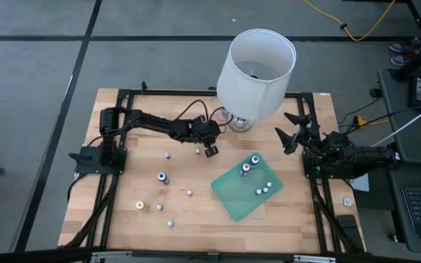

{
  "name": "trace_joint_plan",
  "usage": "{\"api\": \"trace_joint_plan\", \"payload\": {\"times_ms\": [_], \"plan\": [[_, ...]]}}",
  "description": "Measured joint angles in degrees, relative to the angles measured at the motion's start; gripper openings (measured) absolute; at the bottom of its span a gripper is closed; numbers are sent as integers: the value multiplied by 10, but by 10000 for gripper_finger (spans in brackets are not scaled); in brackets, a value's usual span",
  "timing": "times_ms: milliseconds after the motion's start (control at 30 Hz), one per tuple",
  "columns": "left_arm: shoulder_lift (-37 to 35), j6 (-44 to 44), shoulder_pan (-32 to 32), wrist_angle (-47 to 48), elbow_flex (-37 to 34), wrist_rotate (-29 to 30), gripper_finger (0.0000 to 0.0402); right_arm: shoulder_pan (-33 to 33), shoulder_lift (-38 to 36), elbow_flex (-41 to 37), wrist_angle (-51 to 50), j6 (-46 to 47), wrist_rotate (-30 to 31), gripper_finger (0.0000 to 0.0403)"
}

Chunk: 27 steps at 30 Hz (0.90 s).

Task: Pick & Place food coloring
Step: Put the small pink food coloring bottle into the green bin

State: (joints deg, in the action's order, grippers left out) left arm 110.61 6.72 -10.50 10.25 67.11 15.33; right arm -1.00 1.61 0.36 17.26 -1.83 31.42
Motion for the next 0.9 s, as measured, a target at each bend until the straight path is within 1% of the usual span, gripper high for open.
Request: {"api": "trace_joint_plan", "payload": {"times_ms": [467,700,900], "plan": [[-5,7,7,1,0,-18,55,0,0,0,0,0,0,397],[-32,11,18,6,0,-27,55,0,0,0,0,0,0,397],[-69,36,39,37,0,-30,55,0,0,0,0,0,0,397]]}}
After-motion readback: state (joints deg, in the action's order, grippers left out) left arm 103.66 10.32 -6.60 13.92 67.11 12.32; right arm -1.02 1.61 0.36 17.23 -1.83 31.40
